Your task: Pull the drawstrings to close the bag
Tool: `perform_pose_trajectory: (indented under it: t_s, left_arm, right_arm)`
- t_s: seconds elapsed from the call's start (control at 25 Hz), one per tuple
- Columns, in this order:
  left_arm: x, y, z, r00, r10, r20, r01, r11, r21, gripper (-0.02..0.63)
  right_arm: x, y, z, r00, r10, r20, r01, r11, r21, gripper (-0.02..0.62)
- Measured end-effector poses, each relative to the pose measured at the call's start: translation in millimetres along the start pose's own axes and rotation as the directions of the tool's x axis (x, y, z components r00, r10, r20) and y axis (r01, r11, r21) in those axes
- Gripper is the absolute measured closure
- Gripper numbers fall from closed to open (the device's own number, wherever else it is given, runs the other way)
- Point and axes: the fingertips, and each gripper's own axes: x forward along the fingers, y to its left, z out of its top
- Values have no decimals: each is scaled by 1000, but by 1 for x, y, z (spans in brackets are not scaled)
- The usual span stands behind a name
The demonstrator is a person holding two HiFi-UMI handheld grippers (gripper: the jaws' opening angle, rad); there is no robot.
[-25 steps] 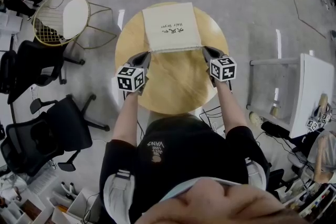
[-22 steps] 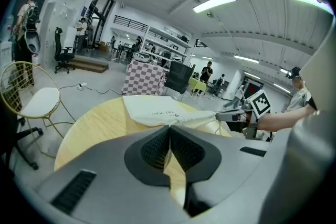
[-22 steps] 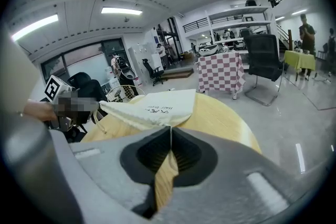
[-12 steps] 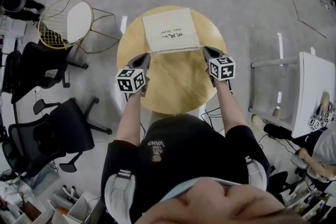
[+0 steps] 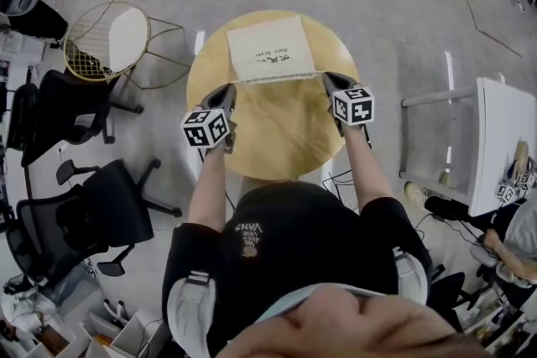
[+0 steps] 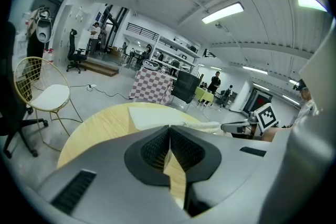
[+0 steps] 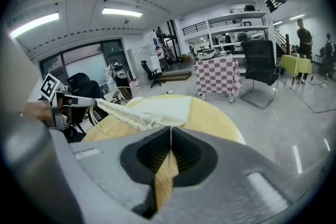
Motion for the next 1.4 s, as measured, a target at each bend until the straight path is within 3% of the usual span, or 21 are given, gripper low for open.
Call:
perform_pose_trajectory:
  t_s: [0.68,1.4]
  left_arm:
    - [-22,2,4,997,50,61,-49,999,-22,592]
    - [-33,25,-12,988,129,88,-112,977,-182,592]
  right_arm:
    - [-17,-1,0,999,-39,16,39,999,2,594]
    - [-25,1,-21,996,-89,11,88,993,80,594]
